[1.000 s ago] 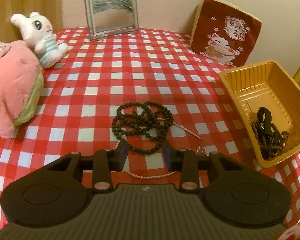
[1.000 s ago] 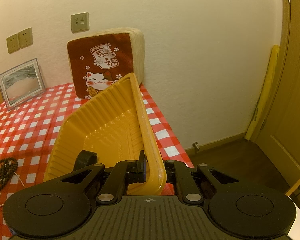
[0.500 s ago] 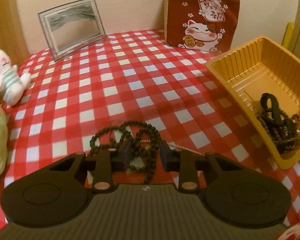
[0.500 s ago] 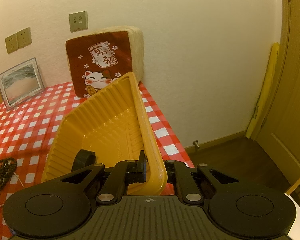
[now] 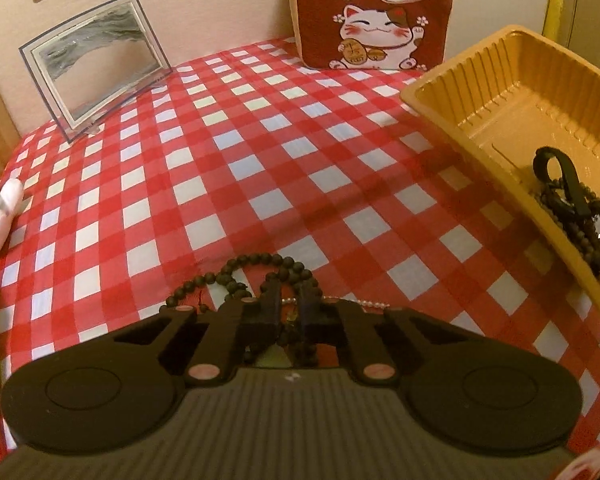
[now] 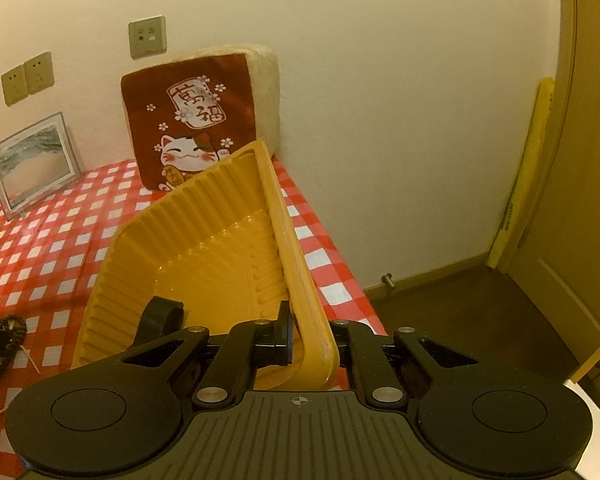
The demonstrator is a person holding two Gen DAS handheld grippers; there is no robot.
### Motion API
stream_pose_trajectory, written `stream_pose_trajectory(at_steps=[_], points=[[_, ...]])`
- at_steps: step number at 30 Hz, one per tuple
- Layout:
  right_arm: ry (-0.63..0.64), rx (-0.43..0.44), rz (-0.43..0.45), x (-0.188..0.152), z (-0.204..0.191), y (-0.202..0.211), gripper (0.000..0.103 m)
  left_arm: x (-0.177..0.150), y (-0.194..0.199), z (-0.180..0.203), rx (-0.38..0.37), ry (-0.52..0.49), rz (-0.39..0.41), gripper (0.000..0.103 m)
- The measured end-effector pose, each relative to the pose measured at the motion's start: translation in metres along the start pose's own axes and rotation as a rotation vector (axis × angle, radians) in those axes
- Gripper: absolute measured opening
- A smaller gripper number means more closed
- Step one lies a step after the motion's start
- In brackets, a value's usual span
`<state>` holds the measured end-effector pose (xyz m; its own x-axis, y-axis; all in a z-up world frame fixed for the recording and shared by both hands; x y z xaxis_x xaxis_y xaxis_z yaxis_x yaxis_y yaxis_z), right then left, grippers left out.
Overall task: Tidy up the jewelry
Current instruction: 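Close the left gripper on the dark wooden bead necklace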
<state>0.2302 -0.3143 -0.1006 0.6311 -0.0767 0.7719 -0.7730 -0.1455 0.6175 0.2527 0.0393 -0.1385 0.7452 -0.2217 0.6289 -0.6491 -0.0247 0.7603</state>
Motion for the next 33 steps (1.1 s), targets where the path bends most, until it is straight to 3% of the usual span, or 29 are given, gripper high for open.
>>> stream_pose_trajectory(at_steps=[15, 20, 33], points=[[-0.002, -0.002, -0.007, 0.001, 0.0, -0.004, 0.008, -0.007, 0.0, -0.001, -0.002, 0.001, 0.003, 0.008], [0.001, 0.002, -0.009, 0.0, 0.0, -0.004, 0.008, -0.004, -0.002, 0.006, -0.009, -0.024, 0.005, 0.003], [-0.005, 0.007, -0.005, -0.001, 0.002, -0.004, 0.008, 0.003, 0.043, -0.033, -0.008, 0.18, 0.07, 0.0]])
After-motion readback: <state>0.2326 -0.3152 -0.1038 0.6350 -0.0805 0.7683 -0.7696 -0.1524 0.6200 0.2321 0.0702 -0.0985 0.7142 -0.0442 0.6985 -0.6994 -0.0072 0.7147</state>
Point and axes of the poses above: each gripper's, at about its wrist camera, not at the fingertips, and y roughly against the way its jaws point, z to its right, x to its top, the point moved 1 cm from there along -y, roughly the way its jaws point, and after that the axes turned 4 degrees about x, right-handed, at the moved point
